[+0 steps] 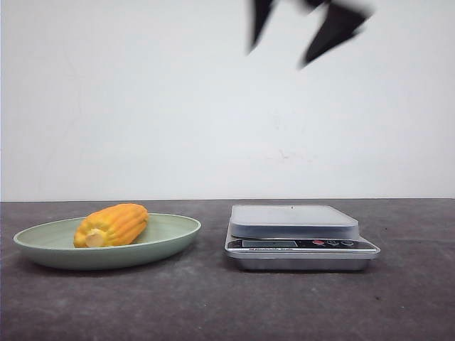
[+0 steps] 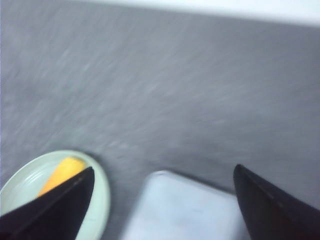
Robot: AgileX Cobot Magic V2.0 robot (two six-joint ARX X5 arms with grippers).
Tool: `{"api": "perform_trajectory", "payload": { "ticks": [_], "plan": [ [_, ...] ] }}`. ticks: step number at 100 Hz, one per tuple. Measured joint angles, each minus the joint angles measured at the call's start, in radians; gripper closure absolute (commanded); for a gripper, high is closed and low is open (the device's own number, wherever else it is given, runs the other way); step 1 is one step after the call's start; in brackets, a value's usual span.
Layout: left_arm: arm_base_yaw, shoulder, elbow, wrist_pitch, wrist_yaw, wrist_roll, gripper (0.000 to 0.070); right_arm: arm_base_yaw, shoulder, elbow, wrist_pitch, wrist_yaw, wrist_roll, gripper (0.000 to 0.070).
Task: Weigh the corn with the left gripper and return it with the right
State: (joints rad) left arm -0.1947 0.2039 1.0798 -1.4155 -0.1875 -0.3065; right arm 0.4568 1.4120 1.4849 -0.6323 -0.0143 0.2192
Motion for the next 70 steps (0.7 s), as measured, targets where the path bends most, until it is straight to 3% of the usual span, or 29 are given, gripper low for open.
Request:
{"api": "perform_trajectory", "payload": {
  "ticks": [16, 30, 53, 70],
  "plan": [
    [0.000, 0.000, 0.000, 0.004, 0.001, 0.002, 0.0198, -0.196, -0.277, 0.002, -0.203, -0.085, -0.088, 0.0138],
    [0.000, 0.000, 0.000, 0.072, 0.002, 0.010, 0.0198, -0.340, -0.504, 0.002, -0.404, -0.050, -0.142, 0.0138],
    [0.000, 0.000, 0.000, 0.119, 0.002, 0.012, 0.0198, -0.350, -0.764, -0.013, -0.502, -0.055, -0.158, 0.0138],
    [-0.010, 0.000, 0.000, 0.137, 0.002, 0.012, 0.0198, -0.348, -0.916, -0.167, -0.530, -0.091, -0.116, 0.0138]
  ]
}}
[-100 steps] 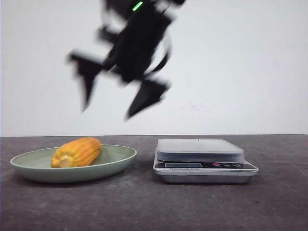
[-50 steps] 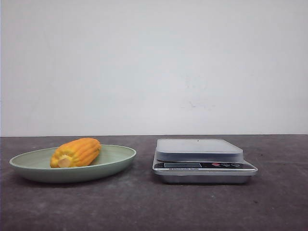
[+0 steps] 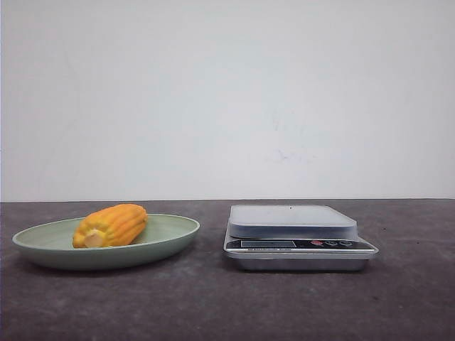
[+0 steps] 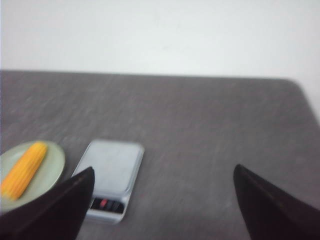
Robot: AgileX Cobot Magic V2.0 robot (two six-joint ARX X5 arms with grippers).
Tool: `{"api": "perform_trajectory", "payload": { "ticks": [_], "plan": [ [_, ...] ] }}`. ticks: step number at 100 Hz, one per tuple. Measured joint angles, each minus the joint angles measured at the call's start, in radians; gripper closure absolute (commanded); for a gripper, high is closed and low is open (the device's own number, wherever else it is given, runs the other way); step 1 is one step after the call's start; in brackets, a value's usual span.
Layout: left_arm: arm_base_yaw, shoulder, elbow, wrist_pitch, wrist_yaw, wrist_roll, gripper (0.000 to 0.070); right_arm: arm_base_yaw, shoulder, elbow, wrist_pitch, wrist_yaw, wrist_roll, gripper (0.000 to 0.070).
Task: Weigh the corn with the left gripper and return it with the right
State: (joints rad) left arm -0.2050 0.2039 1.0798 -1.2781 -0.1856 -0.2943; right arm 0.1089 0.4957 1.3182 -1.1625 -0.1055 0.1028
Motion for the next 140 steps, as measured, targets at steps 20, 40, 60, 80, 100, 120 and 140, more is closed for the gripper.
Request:
{"api": "perform_trajectory", "payload": {
  "ticks": [20, 40, 60, 80, 100, 120, 140],
  "plan": [
    [-0.008, 0.000, -0.027, 0.024, 0.000, 0.000, 0.0262, 0.000, -0.166, -0.247, 0.015, -0.019, 0.032, 0.0281],
    [-0.022, 0.000, -0.119, 0.031, 0.001, 0.007, 0.0693, 0.000, -0.242, -0.409, 0.091, -0.049, 0.043, 0.0689],
    [-0.029, 0.000, -0.144, 0.110, 0.002, 0.008, 0.0690, 0.000, -0.246, -0.421, 0.162, -0.050, 0.048, 0.0689],
    [-0.029, 0.000, -0.144, 0.114, 0.002, 0.008, 0.0683, 0.000, -0.246, -0.421, 0.162, -0.050, 0.077, 0.0689],
    [-0.029, 0.000, -0.144, 0.114, 0.002, 0.007, 0.0683, 0.000, -0.246, -0.421, 0.177, -0.050, 0.082, 0.0689],
    [-0.029, 0.000, -0.144, 0.114, 0.002, 0.008, 0.0683, 0.000, -0.246, -0.421, 0.180, -0.050, 0.082, 0.0689],
    [-0.027, 0.000, -0.144, 0.115, 0.002, 0.008, 0.0683, 0.000, -0.246, -0.421, 0.180, -0.050, 0.084, 0.0689]
  ]
}}
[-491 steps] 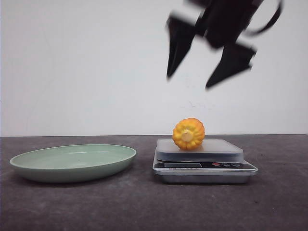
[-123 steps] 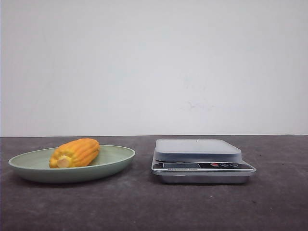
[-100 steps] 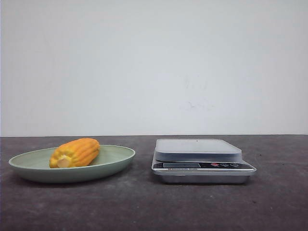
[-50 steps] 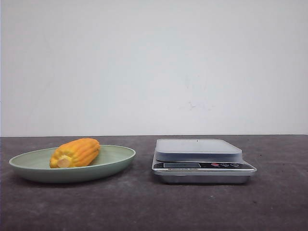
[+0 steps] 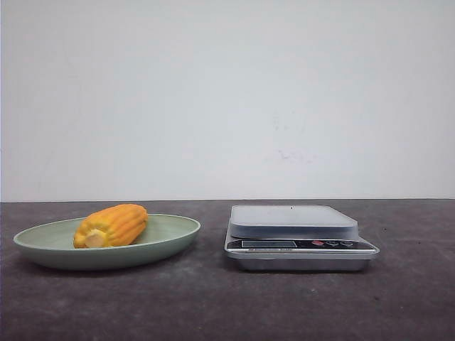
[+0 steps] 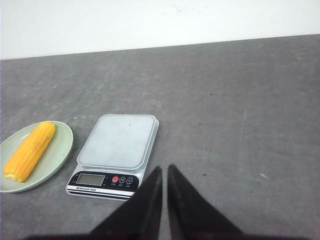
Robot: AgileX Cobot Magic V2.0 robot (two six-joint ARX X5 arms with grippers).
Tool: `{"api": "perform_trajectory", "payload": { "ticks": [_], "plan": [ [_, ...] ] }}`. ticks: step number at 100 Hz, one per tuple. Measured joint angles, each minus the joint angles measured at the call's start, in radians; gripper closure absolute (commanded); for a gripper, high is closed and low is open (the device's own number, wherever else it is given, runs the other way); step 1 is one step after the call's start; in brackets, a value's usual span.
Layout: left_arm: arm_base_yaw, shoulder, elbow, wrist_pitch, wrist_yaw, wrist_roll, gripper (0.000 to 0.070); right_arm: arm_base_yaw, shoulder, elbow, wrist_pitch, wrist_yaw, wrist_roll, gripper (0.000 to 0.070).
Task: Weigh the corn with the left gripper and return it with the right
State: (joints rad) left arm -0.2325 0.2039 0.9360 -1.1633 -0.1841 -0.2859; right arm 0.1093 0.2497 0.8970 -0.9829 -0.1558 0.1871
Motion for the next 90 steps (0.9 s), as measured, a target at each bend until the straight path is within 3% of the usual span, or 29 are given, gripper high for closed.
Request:
{"api": "perform_trajectory", "payload": {
  "ticks": [9, 20, 39, 51, 90],
  "plan": [
    [0.028, -0.001, -0.024, 0.050, -0.038, 0.006, 0.0683, 0.000, 0.000, 0.000, 0.000, 0.000, 0.000, 0.0689],
    [0.095, -0.026, -0.151, 0.257, -0.073, 0.012, 0.0683, 0.000, 0.000, 0.000, 0.000, -0.001, 0.000, 0.0689],
    [0.172, -0.169, -0.497, 0.747, 0.048, 0.072, 0.0683, 0.000, 0.000, 0.000, 0.000, -0.001, 0.000, 0.0689],
    [0.189, -0.197, -0.690, 0.971, 0.059, 0.096, 0.0683, 0.000, -0.002, 0.000, 0.000, -0.001, 0.000, 0.0689],
    [0.221, -0.198, -0.904, 0.996, 0.092, 0.111, 0.0683, 0.000, -0.003, 0.000, 0.000, -0.001, 0.000, 0.0689]
  ]
}}
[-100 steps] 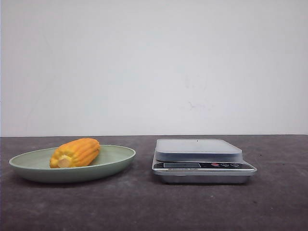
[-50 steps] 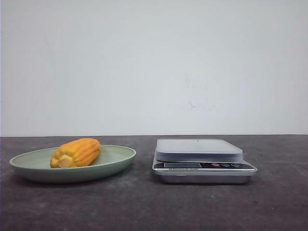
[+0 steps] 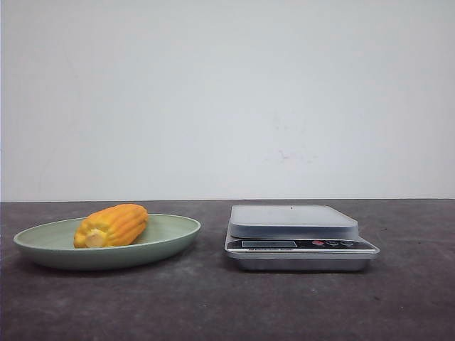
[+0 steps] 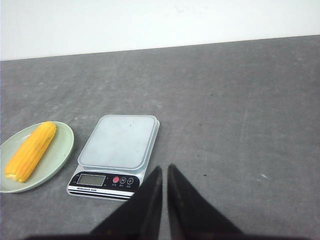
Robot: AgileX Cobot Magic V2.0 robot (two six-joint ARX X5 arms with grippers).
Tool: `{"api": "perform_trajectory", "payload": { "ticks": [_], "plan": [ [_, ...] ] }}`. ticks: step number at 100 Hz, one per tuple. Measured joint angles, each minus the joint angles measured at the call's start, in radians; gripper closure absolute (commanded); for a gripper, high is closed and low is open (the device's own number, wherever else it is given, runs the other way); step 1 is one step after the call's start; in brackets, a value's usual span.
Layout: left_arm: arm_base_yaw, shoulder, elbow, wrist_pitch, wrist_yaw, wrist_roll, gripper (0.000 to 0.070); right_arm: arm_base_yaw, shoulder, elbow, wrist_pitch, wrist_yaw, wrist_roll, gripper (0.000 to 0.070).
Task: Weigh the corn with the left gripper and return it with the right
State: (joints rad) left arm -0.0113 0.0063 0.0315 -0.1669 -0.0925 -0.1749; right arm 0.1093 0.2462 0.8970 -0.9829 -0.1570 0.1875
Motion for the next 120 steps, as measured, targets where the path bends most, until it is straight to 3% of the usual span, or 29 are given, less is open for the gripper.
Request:
{"api": "perform_trajectory", "payload": {
  "ticks": [120],
  "plan": [
    [0.000, -0.002, 0.000, -0.013, 0.014, 0.000, 0.0683, 0.000, 0.000, 0.000, 0.001, 0.000, 0.000, 0.0689]
  ]
}}
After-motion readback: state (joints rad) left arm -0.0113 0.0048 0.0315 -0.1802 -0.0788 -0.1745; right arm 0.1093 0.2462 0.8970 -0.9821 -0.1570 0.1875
